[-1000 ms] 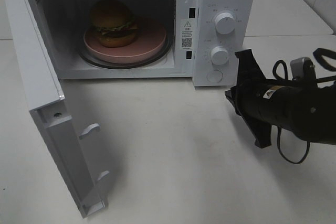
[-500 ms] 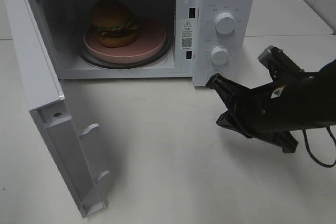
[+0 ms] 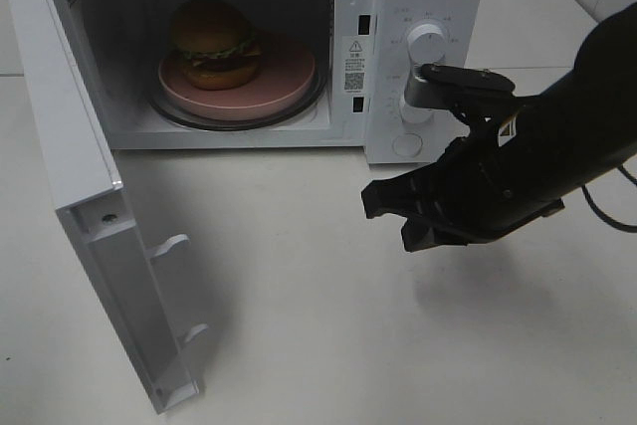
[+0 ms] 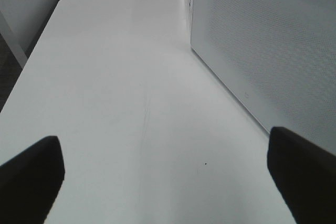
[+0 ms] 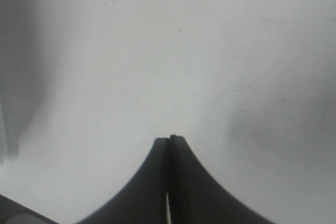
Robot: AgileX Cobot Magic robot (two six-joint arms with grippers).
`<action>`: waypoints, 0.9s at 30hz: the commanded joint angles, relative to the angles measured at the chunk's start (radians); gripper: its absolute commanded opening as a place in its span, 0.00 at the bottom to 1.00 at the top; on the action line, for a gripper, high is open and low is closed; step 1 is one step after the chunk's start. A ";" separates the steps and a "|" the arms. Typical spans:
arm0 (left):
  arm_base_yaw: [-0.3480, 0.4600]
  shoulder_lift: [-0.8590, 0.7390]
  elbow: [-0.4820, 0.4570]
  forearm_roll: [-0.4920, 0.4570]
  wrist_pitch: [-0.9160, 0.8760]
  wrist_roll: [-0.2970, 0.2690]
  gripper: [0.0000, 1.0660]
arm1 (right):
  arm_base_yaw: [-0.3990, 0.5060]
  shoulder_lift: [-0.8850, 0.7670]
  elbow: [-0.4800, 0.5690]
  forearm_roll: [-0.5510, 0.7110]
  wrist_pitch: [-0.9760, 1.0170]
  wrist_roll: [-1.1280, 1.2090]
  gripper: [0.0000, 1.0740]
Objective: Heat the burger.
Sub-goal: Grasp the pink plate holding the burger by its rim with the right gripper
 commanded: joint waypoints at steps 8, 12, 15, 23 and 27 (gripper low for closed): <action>0.001 -0.020 0.003 -0.002 -0.009 -0.008 0.94 | 0.000 -0.005 -0.128 -0.099 0.261 -0.461 0.03; 0.001 -0.020 0.003 -0.002 -0.009 -0.008 0.94 | 0.000 -0.005 -0.153 -0.114 0.321 -0.685 0.03; 0.001 -0.020 0.003 -0.002 -0.009 -0.008 0.94 | 0.000 -0.005 -0.163 -0.148 0.355 -0.887 0.06; 0.001 -0.020 0.003 -0.002 -0.009 -0.008 0.94 | 0.000 -0.005 -0.209 -0.177 0.376 -1.220 0.26; 0.001 -0.020 0.003 -0.002 -0.009 -0.008 0.94 | 0.000 -0.005 -0.221 -0.210 0.350 -1.292 0.45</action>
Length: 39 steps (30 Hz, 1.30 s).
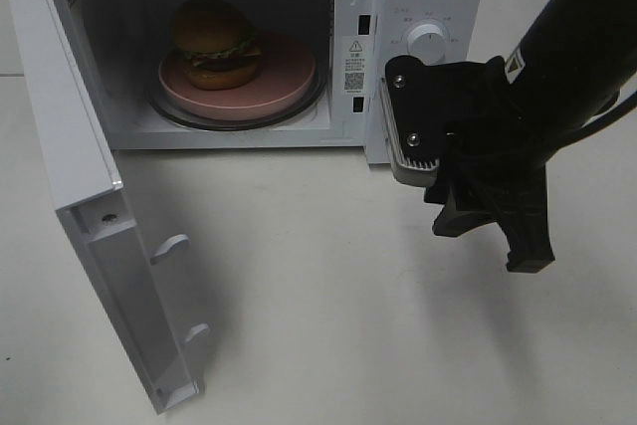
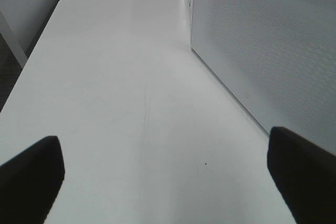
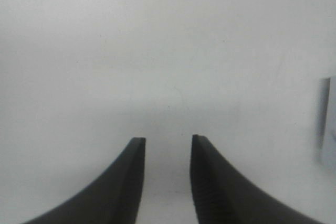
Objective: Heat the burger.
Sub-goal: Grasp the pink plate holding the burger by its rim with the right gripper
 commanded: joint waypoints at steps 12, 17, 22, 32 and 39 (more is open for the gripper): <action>0.001 -0.020 0.003 -0.002 -0.009 -0.008 0.94 | 0.003 -0.005 -0.010 -0.164 -0.083 -0.033 0.85; 0.001 -0.020 0.003 -0.002 -0.009 -0.008 0.94 | 0.018 -0.005 -0.010 -0.221 -0.132 -0.028 0.84; 0.001 -0.020 0.003 -0.002 -0.009 -0.008 0.94 | 0.062 0.014 -0.029 -0.285 -0.171 0.025 0.84; 0.001 -0.020 0.003 -0.002 -0.009 -0.008 0.94 | 0.125 0.166 -0.197 -0.327 -0.201 0.073 0.82; 0.001 -0.020 0.003 -0.002 -0.009 -0.008 0.94 | 0.141 0.229 -0.262 -0.356 -0.247 0.092 0.81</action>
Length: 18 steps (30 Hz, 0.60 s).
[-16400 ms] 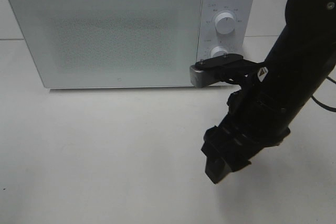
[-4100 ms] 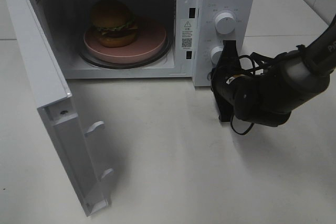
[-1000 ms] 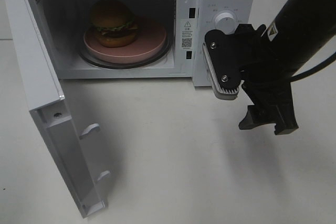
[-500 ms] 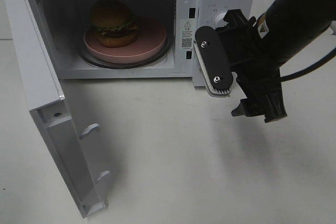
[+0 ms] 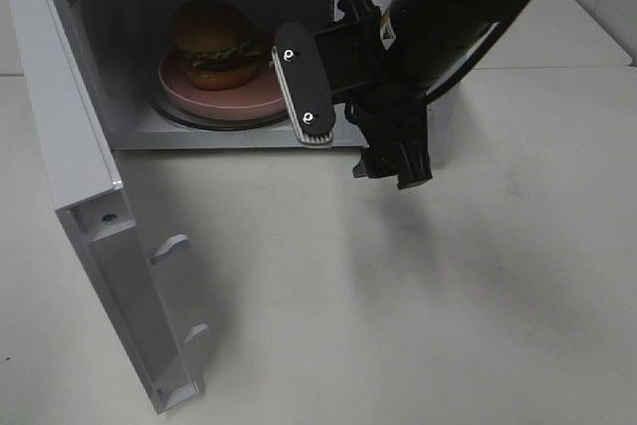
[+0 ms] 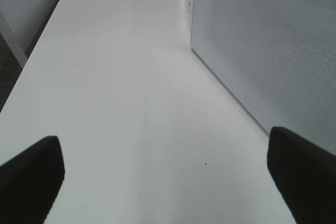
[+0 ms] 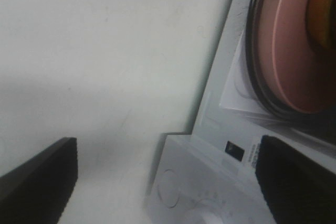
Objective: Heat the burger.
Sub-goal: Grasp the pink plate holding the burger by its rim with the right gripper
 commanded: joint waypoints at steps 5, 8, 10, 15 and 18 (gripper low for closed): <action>0.001 -0.020 0.003 -0.002 -0.009 -0.008 0.94 | 0.006 0.079 -0.094 -0.019 -0.028 0.014 0.81; 0.001 -0.020 0.003 -0.002 -0.009 -0.008 0.94 | 0.006 0.116 -0.127 -0.018 -0.043 0.014 0.81; 0.001 -0.020 0.003 -0.002 -0.009 -0.008 0.94 | 0.006 0.126 -0.135 -0.018 -0.049 0.014 0.80; 0.001 -0.020 0.003 -0.002 -0.009 -0.008 0.94 | 0.007 0.191 -0.187 -0.013 -0.067 0.014 0.80; 0.001 -0.020 0.003 -0.002 -0.009 -0.008 0.94 | 0.007 0.236 -0.230 -0.013 -0.079 0.016 0.79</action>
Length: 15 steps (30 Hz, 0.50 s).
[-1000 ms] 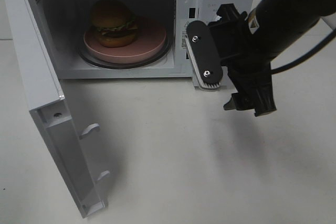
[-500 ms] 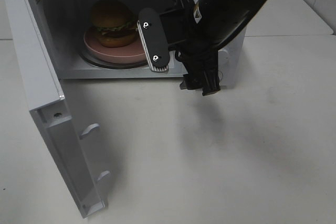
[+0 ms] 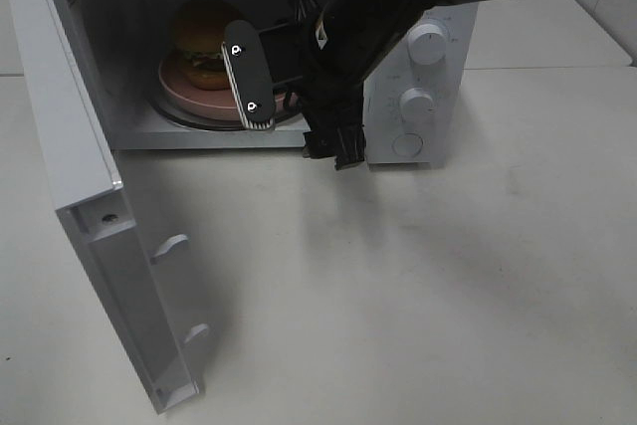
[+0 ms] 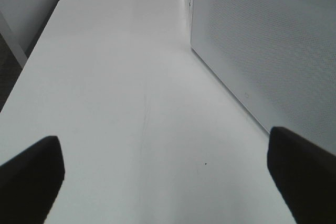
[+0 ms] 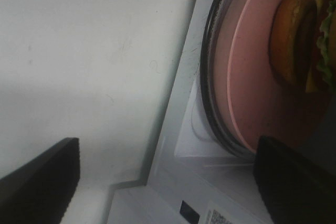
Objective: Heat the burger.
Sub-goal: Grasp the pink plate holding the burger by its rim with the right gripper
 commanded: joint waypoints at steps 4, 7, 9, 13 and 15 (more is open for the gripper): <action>0.001 -0.020 0.003 -0.002 -0.009 -0.008 0.94 | 0.004 0.079 -0.090 0.002 -0.007 0.008 0.78; 0.001 -0.020 0.003 -0.002 -0.009 -0.008 0.94 | 0.004 0.121 -0.136 0.002 -0.004 0.009 0.77; 0.001 -0.020 0.003 -0.002 -0.009 -0.008 0.94 | 0.004 0.149 -0.167 0.006 0.000 0.014 0.77; 0.001 -0.020 0.003 -0.002 -0.009 -0.008 0.94 | 0.004 0.212 -0.237 0.010 0.005 0.030 0.77; 0.001 -0.020 0.003 -0.002 -0.009 -0.008 0.94 | 0.004 0.241 -0.269 0.018 0.019 0.038 0.76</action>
